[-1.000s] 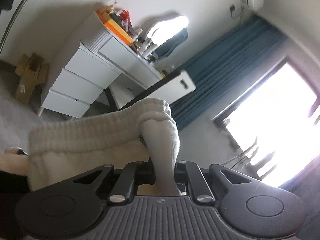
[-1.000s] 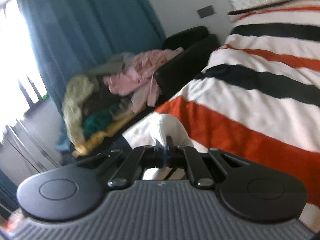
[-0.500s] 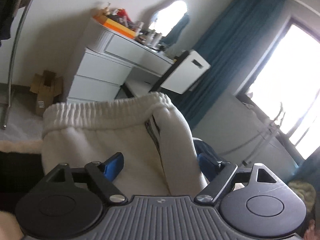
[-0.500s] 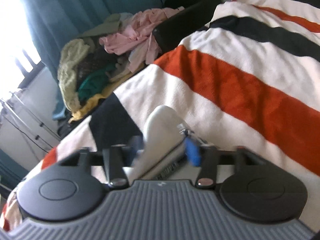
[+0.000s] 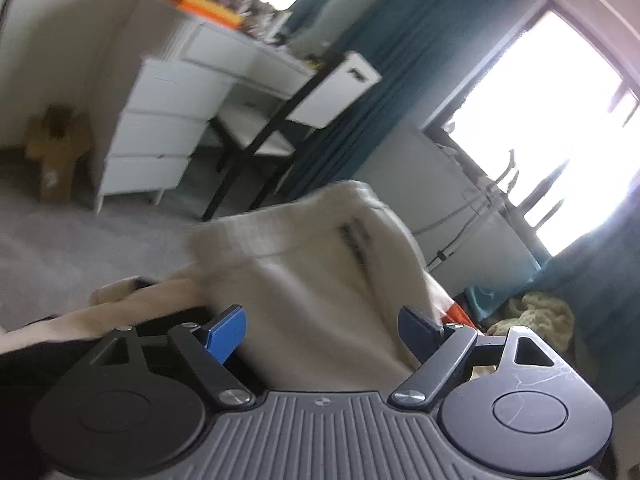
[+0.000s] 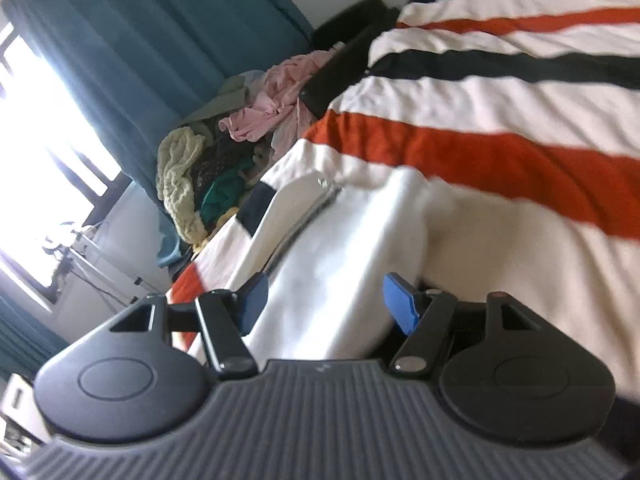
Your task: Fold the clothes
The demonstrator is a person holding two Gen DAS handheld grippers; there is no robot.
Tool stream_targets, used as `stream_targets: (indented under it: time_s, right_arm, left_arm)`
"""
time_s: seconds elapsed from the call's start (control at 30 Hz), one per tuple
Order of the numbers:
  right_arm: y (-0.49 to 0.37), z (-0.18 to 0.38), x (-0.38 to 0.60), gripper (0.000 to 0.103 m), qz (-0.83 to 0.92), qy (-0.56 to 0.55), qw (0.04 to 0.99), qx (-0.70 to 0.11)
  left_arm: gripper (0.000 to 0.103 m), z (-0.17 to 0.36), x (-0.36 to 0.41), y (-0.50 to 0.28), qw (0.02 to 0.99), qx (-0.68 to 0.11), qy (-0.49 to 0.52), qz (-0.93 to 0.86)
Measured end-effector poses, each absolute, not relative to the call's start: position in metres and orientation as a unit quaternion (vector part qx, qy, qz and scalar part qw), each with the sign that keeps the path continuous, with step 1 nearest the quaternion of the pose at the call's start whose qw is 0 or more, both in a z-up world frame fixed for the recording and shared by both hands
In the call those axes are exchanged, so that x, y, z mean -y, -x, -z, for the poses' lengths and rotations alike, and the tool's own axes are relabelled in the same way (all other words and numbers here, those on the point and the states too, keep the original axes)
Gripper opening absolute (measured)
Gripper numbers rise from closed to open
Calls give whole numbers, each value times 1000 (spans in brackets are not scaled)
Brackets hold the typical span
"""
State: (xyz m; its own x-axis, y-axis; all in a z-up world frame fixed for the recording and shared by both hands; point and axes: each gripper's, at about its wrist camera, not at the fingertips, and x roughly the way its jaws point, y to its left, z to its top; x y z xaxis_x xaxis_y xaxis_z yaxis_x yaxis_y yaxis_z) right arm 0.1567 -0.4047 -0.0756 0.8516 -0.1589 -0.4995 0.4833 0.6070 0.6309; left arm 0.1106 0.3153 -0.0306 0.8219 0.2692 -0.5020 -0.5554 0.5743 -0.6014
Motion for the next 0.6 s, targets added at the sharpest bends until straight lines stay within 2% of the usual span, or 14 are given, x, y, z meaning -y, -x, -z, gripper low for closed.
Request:
stream_targets:
  time_s: [0.2,0.37,0.6]
  right_arm:
    - [-102,29,389,67,180,-440,839,-263]
    - [-81,-3,381,67,141,-463,840,-245]
    - [-76,29,386,67,116,-521,816,-222]
  left_arm:
    - [85,37,-339,-67,817,-230,485,-214]
    - [85,37,-331,-55,803,-256,509,-173]
    - [85,65,-332,-67,759,-276,573,-143]
